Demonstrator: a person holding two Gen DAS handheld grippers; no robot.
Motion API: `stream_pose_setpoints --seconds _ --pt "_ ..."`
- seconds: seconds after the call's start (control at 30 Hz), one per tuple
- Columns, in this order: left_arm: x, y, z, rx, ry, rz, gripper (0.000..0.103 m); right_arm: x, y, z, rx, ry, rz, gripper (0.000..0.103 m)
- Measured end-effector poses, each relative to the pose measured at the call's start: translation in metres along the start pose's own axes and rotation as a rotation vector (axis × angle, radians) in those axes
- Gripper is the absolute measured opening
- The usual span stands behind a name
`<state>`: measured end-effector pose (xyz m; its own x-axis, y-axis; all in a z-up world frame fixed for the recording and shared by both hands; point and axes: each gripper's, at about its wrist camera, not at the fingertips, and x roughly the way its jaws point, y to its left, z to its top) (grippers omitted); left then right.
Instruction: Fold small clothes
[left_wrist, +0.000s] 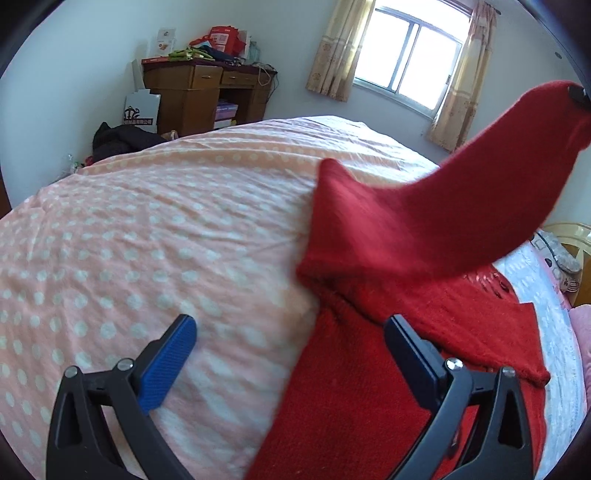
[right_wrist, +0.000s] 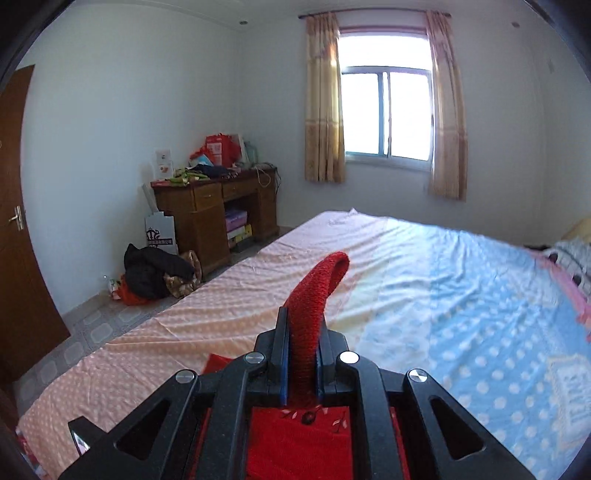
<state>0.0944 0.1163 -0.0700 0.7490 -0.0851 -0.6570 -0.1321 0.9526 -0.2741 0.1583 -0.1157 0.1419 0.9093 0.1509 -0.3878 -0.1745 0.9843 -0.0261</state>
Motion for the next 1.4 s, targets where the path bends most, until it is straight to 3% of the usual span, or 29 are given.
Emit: stream_pose_setpoints --seconds 0.13,0.3,0.43,0.57,0.8,0.9,0.97,1.0,1.03,1.13,1.33,1.4 --pt "0.012 -0.004 0.01 -0.041 0.023 0.005 0.103 -0.018 -0.006 0.003 -0.009 -0.05 -0.024 0.01" --pt "0.036 -0.024 0.012 0.061 0.079 0.175 0.103 -0.034 -0.031 0.004 0.004 -0.074 -0.058 0.01" --pt "0.035 -0.013 0.013 0.009 0.068 0.199 0.103 -0.044 -0.065 -0.015 0.003 -0.053 -0.113 0.01" --pt "0.034 -0.009 0.011 -0.019 0.058 0.209 0.103 -0.036 -0.117 -0.062 0.109 0.045 -0.095 0.01" --pt "0.035 -0.011 0.01 -0.02 0.054 0.216 0.103 0.014 -0.177 -0.184 0.27 0.297 -0.07 0.012" --pt "0.033 -0.011 0.008 -0.018 0.05 0.214 0.103 0.023 -0.199 -0.229 0.372 0.416 -0.058 0.019" --pt "0.031 -0.012 0.006 -0.015 0.045 0.212 0.103 0.01 -0.214 -0.247 0.456 0.41 -0.036 0.045" --pt "0.031 -0.012 0.006 -0.013 0.045 0.21 0.103 -0.004 -0.223 -0.254 0.503 0.379 -0.035 0.051" --pt "0.028 -0.012 0.004 -0.013 0.044 0.208 0.103 -0.017 -0.231 -0.258 0.536 0.358 -0.053 0.059" --pt "0.022 -0.012 0.002 -0.011 0.038 0.195 0.103 -0.042 -0.246 -0.26 0.556 0.331 -0.134 0.059" --pt "-0.011 -0.022 0.003 0.043 -0.047 0.18 0.102 -0.045 -0.245 -0.226 0.517 0.265 -0.102 0.059" --pt "-0.018 -0.032 0.013 0.074 -0.069 0.167 0.102 -0.026 -0.225 -0.211 0.394 0.287 -0.139 0.045"
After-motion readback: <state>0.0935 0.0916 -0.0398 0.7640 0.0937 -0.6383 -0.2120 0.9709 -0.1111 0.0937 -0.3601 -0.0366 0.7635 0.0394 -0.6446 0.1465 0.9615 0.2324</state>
